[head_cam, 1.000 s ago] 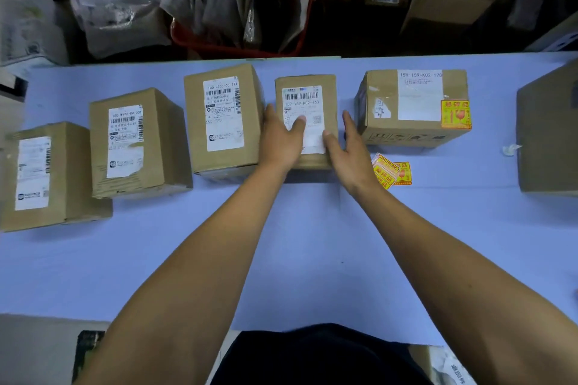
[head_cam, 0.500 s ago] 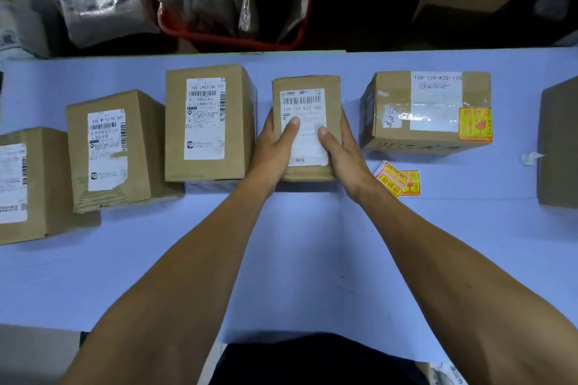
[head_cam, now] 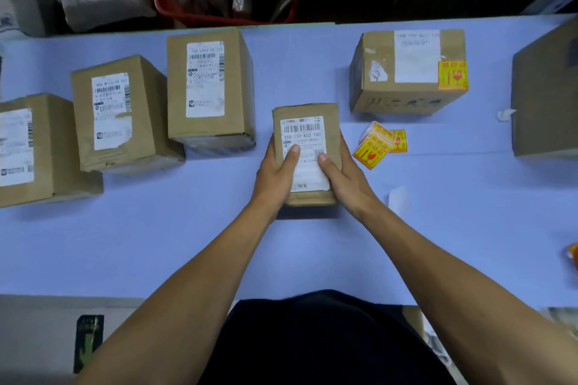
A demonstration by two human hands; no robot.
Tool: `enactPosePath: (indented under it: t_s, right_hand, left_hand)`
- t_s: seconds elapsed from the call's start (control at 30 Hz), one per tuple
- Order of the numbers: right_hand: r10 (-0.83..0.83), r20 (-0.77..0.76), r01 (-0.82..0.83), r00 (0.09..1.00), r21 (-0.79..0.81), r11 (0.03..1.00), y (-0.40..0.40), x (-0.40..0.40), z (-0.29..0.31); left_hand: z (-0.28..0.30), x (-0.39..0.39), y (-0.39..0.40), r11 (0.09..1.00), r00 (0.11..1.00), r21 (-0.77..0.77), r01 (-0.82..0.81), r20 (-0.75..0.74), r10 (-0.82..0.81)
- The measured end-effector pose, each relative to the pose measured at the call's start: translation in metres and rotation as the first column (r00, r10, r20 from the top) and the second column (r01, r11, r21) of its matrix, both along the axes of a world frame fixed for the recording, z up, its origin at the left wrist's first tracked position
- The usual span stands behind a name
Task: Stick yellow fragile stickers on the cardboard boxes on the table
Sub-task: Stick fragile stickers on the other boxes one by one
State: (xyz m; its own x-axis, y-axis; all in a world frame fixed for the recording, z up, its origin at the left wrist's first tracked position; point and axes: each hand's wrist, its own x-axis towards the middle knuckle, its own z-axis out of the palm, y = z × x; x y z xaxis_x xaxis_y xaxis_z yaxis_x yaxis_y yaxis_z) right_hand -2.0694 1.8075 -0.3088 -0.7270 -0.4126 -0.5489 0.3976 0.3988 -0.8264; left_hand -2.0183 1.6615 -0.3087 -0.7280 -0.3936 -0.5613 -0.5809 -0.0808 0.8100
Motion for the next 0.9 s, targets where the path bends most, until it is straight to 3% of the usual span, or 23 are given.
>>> enactPosePath:
  t_s: [0.3, 0.4, 0.47, 0.53, 0.57, 0.63, 0.73, 0.9]
  right_hand:
    - [0.084, -0.049, -0.077, 0.995, 0.125, 0.989, 0.015, 0.016, 0.011]
    - [0.112, -0.134, -0.09, 0.985, 0.165, 0.982, 0.02, 0.009, 0.015]
    - [0.023, -0.217, 0.024, 0.976, 0.212, 0.977, 0.028, 0.002, 0.015]
    - [-0.043, -0.336, 0.155, 0.941, 0.315, 0.936, 0.039, -0.006, 0.012]
    - [-0.025, -0.388, 0.184, 0.921, 0.378, 0.907, 0.045, -0.011, 0.01]
    - [0.059, -0.418, 0.18, 0.906, 0.507, 0.843, 0.054, -0.019, 0.003]
    - [0.18, -0.392, 0.126, 0.902, 0.639, 0.759, 0.061, -0.027, -0.005]
    - [0.295, -0.376, 0.067, 0.879, 0.709, 0.702, 0.059, -0.037, -0.014]
  left_hand:
    - [0.004, 0.015, 0.008, 0.992, 0.994, -0.071, 0.104, 0.042, -0.101]
    - [0.005, 0.015, 0.004, 0.949, 0.98, -0.244, 0.2, 0.058, -0.192]
    - [0.011, 0.012, 0.001, 0.79, 0.935, -0.511, 0.34, 0.094, -0.342]
    - [0.017, 0.002, -0.002, 0.466, 0.821, -0.753, 0.465, 0.17, -0.545]
    - [0.02, -0.005, -0.002, 0.324, 0.751, -0.801, 0.503, 0.22, -0.623]
    - [0.02, -0.019, 0.001, 0.164, 0.641, -0.802, 0.575, 0.317, -0.699]
    - [0.013, -0.026, 0.004, 0.069, 0.577, -0.765, 0.64, 0.42, -0.7]
    - [0.007, -0.028, 0.003, 0.047, 0.572, -0.758, 0.65, 0.447, -0.687]
